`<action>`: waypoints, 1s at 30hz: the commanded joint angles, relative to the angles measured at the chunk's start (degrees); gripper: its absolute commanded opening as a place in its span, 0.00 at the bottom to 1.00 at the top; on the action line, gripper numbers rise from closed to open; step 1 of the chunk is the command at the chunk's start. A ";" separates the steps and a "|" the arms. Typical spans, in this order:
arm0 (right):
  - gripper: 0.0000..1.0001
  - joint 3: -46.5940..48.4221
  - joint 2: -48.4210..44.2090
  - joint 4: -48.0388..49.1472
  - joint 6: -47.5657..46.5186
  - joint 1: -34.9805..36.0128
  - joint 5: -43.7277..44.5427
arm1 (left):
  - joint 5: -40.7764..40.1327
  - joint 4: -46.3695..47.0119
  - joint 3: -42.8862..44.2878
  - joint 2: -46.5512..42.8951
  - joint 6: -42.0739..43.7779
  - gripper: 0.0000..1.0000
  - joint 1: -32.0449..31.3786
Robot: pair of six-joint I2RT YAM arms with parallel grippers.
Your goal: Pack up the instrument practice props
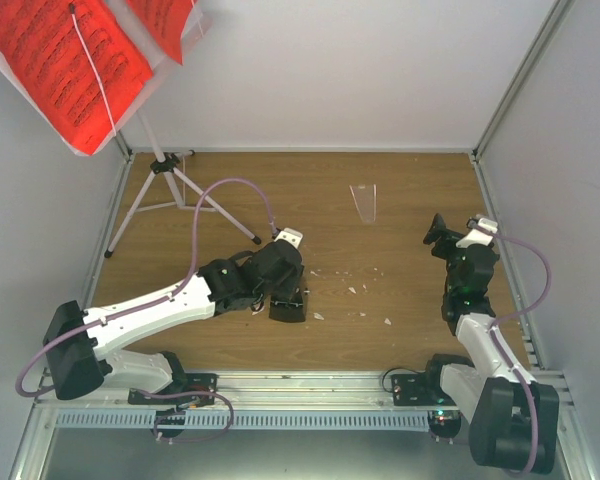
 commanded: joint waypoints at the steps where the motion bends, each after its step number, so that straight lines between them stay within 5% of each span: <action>1: 1.00 -0.16 -1.21 -0.80 -0.70 -0.36 -0.24 | -0.80 8.49 -0.12 -1.18 1.67 0.42 -0.55; 14: 1.00 0.99 -0.62 -1.01 -0.37 -0.44 -6.55 | 1.70 8.40 -0.66 -3.41 2.87 0.82 -0.59; 21: 0.99 3.80 6.29 2.48 -2.97 -0.25 -27.82 | 0.74 1.92 3.83 -10.10 5.72 0.99 -0.26; 24: 1.00 5.08 8.60 3.84 -3.73 1.20 -36.90 | 9.76 0.70 4.60 -11.62 11.43 0.99 3.66; 30: 1.00 7.34 5.69 0.08 -6.51 14.11 -42.81 | 39.26 0.04 6.20 -10.75 18.07 0.99 22.73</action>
